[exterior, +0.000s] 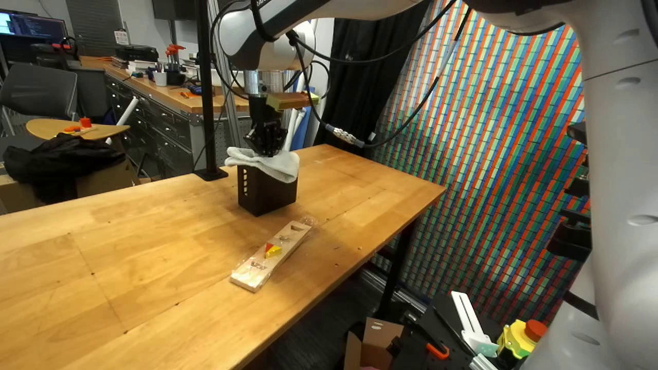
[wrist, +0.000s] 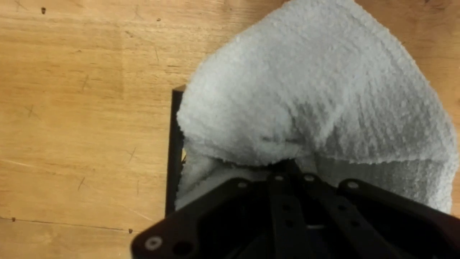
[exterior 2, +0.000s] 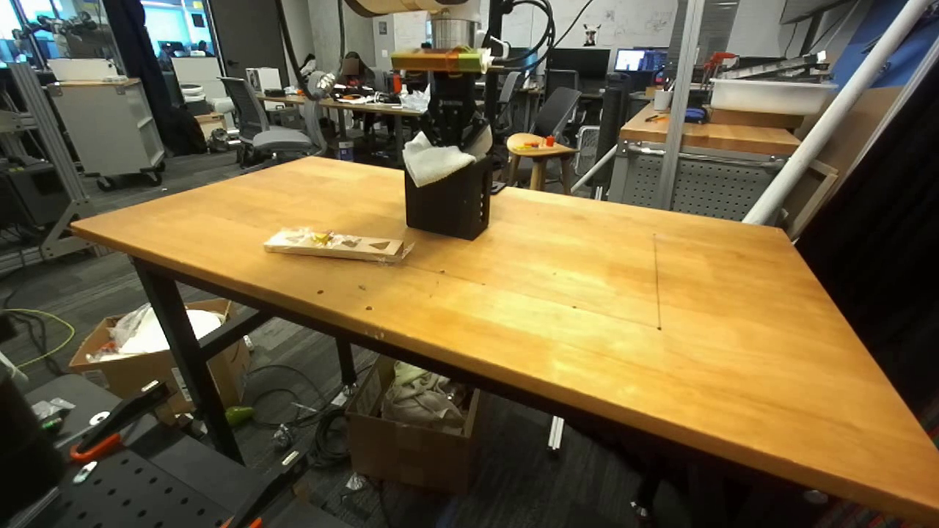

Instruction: Put the white cloth inside the black object

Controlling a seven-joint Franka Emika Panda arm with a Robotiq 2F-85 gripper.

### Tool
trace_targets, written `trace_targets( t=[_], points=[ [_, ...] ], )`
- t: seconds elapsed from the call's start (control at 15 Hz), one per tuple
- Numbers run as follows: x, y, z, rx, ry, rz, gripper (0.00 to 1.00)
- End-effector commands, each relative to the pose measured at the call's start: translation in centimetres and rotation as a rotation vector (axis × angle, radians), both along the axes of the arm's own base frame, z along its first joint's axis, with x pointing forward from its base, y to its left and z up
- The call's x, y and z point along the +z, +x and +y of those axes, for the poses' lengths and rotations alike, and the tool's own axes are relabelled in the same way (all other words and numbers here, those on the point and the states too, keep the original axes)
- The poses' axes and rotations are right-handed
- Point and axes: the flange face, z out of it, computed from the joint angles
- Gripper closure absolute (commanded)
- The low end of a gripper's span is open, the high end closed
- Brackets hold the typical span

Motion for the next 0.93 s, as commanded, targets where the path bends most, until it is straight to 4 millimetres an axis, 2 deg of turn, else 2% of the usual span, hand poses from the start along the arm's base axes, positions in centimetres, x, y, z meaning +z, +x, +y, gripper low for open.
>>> trace_targets(
  t=[0.0,0.4,0.73,0.87],
  points=[
    [-2.8,0.6,-1.2,-0.013,0.061,0.022,1.00],
    [-5.8,0.9,-2.5,-0.020,0.112,0.079,1.00],
    [-5.0,0.9,-2.4,-0.005,0.104,0.077,1.00],
    [-4.0,0.8,-2.3,0.001,0.093,0.059,1.00]
  ],
)
